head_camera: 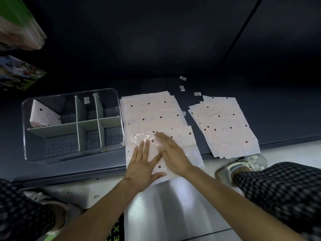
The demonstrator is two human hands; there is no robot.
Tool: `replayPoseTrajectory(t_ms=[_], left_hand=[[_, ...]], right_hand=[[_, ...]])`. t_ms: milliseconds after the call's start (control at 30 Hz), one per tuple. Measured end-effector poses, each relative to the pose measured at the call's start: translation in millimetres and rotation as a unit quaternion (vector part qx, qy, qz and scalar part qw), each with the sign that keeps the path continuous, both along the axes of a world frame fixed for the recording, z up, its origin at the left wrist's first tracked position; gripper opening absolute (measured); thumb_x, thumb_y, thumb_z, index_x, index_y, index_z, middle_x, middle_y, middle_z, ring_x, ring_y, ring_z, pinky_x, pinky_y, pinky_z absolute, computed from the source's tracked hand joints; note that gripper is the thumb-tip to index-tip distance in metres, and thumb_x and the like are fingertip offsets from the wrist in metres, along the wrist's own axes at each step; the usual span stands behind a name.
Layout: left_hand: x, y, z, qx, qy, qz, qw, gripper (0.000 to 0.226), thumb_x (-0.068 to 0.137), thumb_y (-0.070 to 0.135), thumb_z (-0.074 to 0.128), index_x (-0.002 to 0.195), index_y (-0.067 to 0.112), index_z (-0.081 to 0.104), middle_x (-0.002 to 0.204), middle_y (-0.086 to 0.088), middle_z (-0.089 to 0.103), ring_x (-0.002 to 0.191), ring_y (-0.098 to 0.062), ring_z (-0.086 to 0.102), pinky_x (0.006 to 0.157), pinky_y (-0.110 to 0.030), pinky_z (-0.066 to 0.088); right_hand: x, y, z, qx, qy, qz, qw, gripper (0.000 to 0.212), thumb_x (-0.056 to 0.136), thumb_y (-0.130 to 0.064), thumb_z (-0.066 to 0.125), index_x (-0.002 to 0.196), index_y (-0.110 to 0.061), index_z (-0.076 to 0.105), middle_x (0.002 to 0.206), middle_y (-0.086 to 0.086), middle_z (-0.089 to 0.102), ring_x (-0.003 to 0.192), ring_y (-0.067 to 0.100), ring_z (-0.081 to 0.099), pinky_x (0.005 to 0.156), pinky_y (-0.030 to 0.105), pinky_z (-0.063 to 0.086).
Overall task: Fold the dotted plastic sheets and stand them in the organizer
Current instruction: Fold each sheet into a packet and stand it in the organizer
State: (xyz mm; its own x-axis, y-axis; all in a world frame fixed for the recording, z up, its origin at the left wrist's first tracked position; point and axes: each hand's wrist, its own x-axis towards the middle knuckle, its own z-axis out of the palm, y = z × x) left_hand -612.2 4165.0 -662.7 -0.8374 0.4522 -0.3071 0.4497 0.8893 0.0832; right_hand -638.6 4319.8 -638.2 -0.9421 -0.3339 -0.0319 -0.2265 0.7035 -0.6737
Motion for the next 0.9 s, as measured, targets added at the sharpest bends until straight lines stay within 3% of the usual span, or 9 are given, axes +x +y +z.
replayPoseTrajectory(t_ms=[67,133,233,333,467,567,633,733,900], left_hand=[[0,0,2,0.001,-0.006,0.006,1.000,0.084,0.075,0.076,-0.006,0.147,0.034,-0.013,0.147,-0.023,-0.034,0.132,-0.037,-0.038,0.115,-0.046,-0.018],[0,-1,3,-0.005,-0.006,0.008,1.000,0.078,0.078,0.076,0.000,0.141,0.037,-0.023,0.147,-0.024,-0.033,0.131,-0.038,-0.038,0.115,-0.046,-0.018],[0,-2,6,-0.011,-0.010,0.012,1.000,0.074,0.082,0.076,0.008,0.137,0.042,-0.028,0.148,-0.024,-0.032,0.135,-0.039,-0.033,0.116,-0.046,-0.016],[0,-2,8,-0.013,-0.018,0.012,1.000,0.075,0.083,0.075,0.009,0.142,0.041,-0.024,0.149,-0.023,-0.032,0.137,-0.039,-0.030,0.117,-0.047,-0.013],[-1,-1,11,-0.016,-0.027,0.016,0.999,0.076,0.082,0.075,0.009,0.145,0.042,-0.017,0.150,-0.021,-0.030,0.138,-0.037,-0.030,0.117,-0.047,-0.011],[-3,-1,13,-0.012,-0.041,0.025,0.999,0.075,0.083,0.075,0.011,0.146,0.043,-0.011,0.152,-0.020,-0.028,0.139,-0.036,-0.028,0.117,-0.047,-0.012],[-6,-1,14,-0.012,-0.047,0.033,0.998,0.073,0.084,0.075,0.012,0.147,0.044,-0.007,0.153,-0.019,-0.025,0.140,-0.036,-0.026,0.117,-0.048,-0.012],[-9,-2,16,-0.003,-0.054,0.051,0.997,0.069,0.085,0.075,0.015,0.147,0.047,0.003,0.156,-0.015,-0.020,0.141,-0.036,-0.023,0.115,-0.051,-0.013],[-12,-3,24,0.025,0.009,0.073,0.997,0.061,0.090,0.067,0.026,0.144,0.039,0.028,0.159,-0.005,-0.006,0.145,-0.028,-0.013,0.113,-0.050,-0.015]], right_hand=[[4,-6,-8,0.013,-0.044,0.037,0.998,0.048,0.103,-0.024,0.033,0.149,-0.019,0.022,0.156,-0.004,0.020,0.142,0.002,0.011,0.112,0.012,0.007],[1,4,-12,0.003,-0.070,-0.006,0.998,0.049,0.103,-0.026,0.031,0.150,-0.019,0.017,0.157,-0.003,0.016,0.144,0.007,0.011,0.113,0.015,0.007],[-8,39,-11,-0.025,-0.060,-0.116,0.991,0.049,0.102,-0.026,0.033,0.149,-0.015,0.022,0.155,-0.002,0.022,0.143,0.009,0.018,0.112,0.014,0.009],[-14,75,-7,0.000,-0.054,-0.130,0.990,0.052,0.098,-0.023,0.046,0.146,-0.012,0.030,0.152,0.000,0.031,0.138,0.013,0.030,0.110,0.018,0.022],[-15,101,-3,0.132,0.017,-0.001,0.991,0.047,0.091,-0.022,0.061,0.134,-0.009,0.046,0.144,0.005,0.041,0.130,0.020,0.041,0.102,0.026,0.039],[-22,110,-1,0.227,0.066,0.074,0.969,0.036,0.092,-0.015,0.058,0.126,-0.005,0.054,0.136,0.009,0.050,0.125,0.025,0.047,0.100,0.032,0.043],[-28,110,4,0.276,0.118,0.136,0.944,0.037,0.081,-0.003,0.065,0.118,-0.004,0.060,0.123,0.011,0.060,0.113,0.027,0.058,0.088,0.032,0.051],[-33,109,15,0.289,0.210,0.186,0.915,0.039,0.052,0.001,0.083,0.088,-0.010,0.071,0.089,0.004,0.071,0.073,0.023,0.067,0.061,0.025,0.054],[-30,99,37,0.237,0.266,0.271,0.894,0.016,0.065,-0.009,0.076,0.079,-0.014,0.071,0.084,-0.003,0.069,0.076,0.020,0.066,0.068,0.026,0.053]])
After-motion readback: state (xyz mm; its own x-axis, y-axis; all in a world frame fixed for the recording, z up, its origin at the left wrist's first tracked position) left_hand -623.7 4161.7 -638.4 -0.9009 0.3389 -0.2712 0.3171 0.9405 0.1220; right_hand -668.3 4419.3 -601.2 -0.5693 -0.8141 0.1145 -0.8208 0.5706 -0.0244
